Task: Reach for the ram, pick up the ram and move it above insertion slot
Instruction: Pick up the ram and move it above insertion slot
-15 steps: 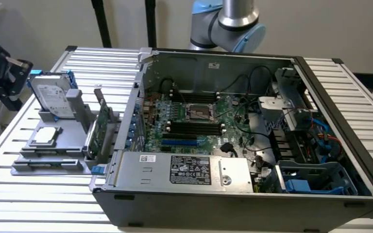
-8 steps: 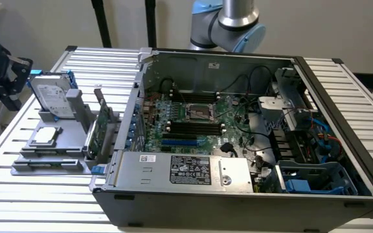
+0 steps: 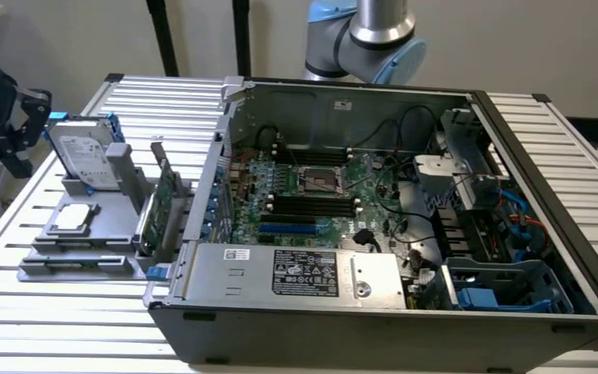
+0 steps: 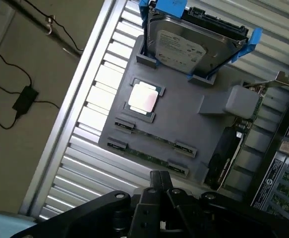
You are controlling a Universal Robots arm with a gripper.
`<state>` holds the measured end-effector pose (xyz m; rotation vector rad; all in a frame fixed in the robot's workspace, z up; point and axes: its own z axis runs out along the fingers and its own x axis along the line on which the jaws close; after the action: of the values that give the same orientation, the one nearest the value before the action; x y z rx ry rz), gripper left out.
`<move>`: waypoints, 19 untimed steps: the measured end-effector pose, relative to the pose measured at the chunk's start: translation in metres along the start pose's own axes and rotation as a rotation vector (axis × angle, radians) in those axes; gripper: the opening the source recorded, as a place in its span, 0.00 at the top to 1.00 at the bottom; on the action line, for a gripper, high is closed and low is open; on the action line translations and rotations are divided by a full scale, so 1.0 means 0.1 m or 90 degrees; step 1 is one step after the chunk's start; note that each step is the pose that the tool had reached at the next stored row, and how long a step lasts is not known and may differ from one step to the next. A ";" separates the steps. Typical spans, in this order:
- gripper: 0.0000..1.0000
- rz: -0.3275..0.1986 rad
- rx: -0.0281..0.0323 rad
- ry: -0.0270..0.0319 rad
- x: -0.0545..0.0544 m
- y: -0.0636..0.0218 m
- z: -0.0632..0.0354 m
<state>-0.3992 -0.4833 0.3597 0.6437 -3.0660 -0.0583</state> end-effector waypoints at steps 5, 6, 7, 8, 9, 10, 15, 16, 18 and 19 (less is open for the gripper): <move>0.89 -0.058 0.0000 0.0023 0.00 0.000 -0.001; 0.89 -0.069 0.0000 0.0028 0.00 0.000 -0.001; 0.89 -0.081 0.0001 0.0031 0.00 0.000 0.000; 0.89 -0.092 0.0001 0.0036 0.00 0.000 -0.001; 0.89 -0.104 0.0001 0.0040 0.00 0.000 -0.001; 0.89 -0.115 0.0001 0.0044 0.00 0.000 -0.001; 0.89 -0.173 0.0004 0.0060 0.00 0.000 -0.001; 0.89 -0.186 0.0005 0.0064 0.00 0.000 -0.001; 0.89 -0.208 0.0008 0.0068 0.00 -0.001 -0.001; 0.89 -0.220 0.0009 0.0071 0.00 0.000 0.000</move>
<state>-0.3992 -0.4833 0.3598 1.1599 -2.9060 -0.0539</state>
